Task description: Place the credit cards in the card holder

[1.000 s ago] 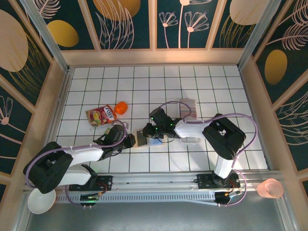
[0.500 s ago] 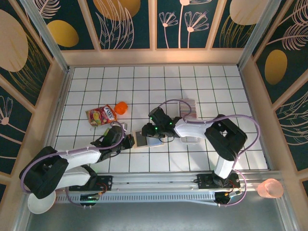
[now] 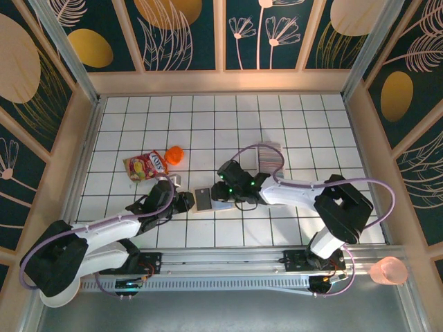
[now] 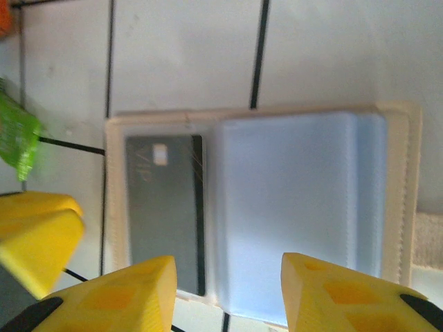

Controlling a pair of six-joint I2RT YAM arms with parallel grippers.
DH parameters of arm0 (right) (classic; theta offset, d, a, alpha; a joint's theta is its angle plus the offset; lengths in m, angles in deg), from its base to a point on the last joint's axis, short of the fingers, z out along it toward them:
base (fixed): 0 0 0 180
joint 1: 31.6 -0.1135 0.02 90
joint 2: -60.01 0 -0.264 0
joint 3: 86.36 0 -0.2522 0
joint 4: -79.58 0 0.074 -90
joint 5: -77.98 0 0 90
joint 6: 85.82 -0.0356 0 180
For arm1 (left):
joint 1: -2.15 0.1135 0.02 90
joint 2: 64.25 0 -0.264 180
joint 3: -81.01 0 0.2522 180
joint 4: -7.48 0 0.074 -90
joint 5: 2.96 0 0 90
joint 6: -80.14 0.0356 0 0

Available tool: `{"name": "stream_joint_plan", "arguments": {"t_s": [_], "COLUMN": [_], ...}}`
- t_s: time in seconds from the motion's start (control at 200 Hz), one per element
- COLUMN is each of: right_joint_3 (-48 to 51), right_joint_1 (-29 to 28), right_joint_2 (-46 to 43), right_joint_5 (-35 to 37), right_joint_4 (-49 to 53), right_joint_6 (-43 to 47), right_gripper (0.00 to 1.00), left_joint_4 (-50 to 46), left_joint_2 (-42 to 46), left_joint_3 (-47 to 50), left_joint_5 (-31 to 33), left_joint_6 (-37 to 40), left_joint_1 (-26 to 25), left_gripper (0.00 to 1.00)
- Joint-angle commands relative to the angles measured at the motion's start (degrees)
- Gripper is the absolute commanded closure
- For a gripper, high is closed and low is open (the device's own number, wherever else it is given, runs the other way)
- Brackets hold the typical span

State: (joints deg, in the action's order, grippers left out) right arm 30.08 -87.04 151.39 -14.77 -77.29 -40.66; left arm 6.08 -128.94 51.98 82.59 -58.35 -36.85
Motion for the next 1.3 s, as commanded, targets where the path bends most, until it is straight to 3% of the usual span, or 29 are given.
{"name": "stream_joint_plan", "arguments": {"t_s": [0.0, 0.621, 1.296], "right_joint_3": [1.52, 1.61, -2.45], "right_joint_1": [-0.97, -2.25, -4.29], "right_joint_2": [-0.63, 4.73, 9.08], "right_joint_5": [2.74, 2.14, -1.63], "right_joint_4": [1.98, -0.28, -6.54], "right_joint_6": [-2.08, -2.96, -4.75], "right_gripper": [0.57, 0.55, 0.55], "left_joint_4": [-0.67, 1.33, 1.34], "left_joint_2": [-0.12, -2.95, -1.75], "left_joint_3": [0.24, 0.76, 2.37], "left_joint_5": [0.23, -1.57, 0.73], "left_joint_6": [-0.39, -0.54, -1.54], "left_joint_1": [-0.17, -0.11, -0.17], "left_gripper": [0.76, 0.79, 0.83]}}
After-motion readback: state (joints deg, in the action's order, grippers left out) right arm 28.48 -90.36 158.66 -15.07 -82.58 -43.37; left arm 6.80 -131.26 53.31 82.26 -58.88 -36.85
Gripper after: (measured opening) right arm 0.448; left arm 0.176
